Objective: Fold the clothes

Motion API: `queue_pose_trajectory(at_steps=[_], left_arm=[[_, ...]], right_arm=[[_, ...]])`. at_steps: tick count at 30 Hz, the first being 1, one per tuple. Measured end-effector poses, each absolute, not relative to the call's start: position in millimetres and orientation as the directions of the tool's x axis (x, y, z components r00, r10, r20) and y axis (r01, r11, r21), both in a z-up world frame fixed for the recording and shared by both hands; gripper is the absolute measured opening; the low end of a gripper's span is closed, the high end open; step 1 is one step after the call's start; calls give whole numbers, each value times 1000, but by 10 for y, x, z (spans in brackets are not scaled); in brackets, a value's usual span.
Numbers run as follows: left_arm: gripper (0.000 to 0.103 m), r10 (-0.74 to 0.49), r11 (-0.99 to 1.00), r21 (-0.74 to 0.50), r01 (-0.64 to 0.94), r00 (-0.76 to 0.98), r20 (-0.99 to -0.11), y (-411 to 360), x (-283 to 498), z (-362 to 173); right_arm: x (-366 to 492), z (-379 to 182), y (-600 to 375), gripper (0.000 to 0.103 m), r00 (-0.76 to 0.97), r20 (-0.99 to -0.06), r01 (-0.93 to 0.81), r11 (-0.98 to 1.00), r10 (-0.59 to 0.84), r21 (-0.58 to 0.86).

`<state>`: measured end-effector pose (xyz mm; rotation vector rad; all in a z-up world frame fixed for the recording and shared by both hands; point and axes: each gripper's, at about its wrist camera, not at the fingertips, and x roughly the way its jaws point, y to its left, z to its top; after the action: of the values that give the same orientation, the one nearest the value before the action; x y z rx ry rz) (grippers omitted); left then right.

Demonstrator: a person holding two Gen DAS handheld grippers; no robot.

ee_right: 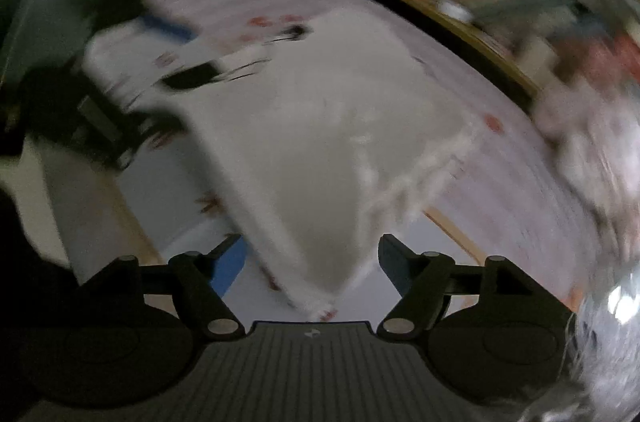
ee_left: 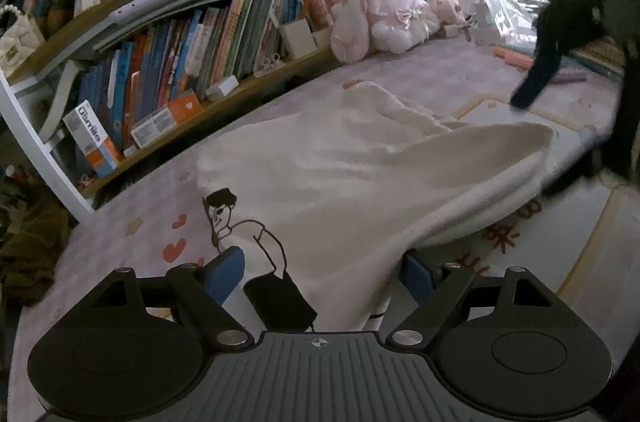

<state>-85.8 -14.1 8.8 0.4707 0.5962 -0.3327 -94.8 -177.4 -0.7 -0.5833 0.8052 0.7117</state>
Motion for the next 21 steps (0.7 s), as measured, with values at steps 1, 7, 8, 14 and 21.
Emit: queue_pose_trajectory(at_steps=[1, 7, 8, 14, 21], left_arm=[[85, -167, 847, 316, 427, 779, -604, -130, -844, 100], [85, -184, 857, 284, 430, 770, -611, -90, -782, 123], [85, -186, 854, 285, 435, 768, -613, -89, -779, 119], [85, -201, 841, 283, 462, 752, -628, -60, -786, 77], [85, -199, 806, 310, 505, 723, -661, -57, -855, -36]], right_arm=[[-976, -53, -1675, 72, 483, -804, -777, 592, 348, -211], [-1032, -243, -1316, 68, 509, -789, -802, 523, 344, -289], [-1018, -273, -1292, 66, 523, -787, -797, 516, 328, -315], [-950, -388, -1289, 41, 607, -760, -762, 442, 231, -474], [-956, -251, -1295, 12, 674, -704, -722, 400, 224, -565]])
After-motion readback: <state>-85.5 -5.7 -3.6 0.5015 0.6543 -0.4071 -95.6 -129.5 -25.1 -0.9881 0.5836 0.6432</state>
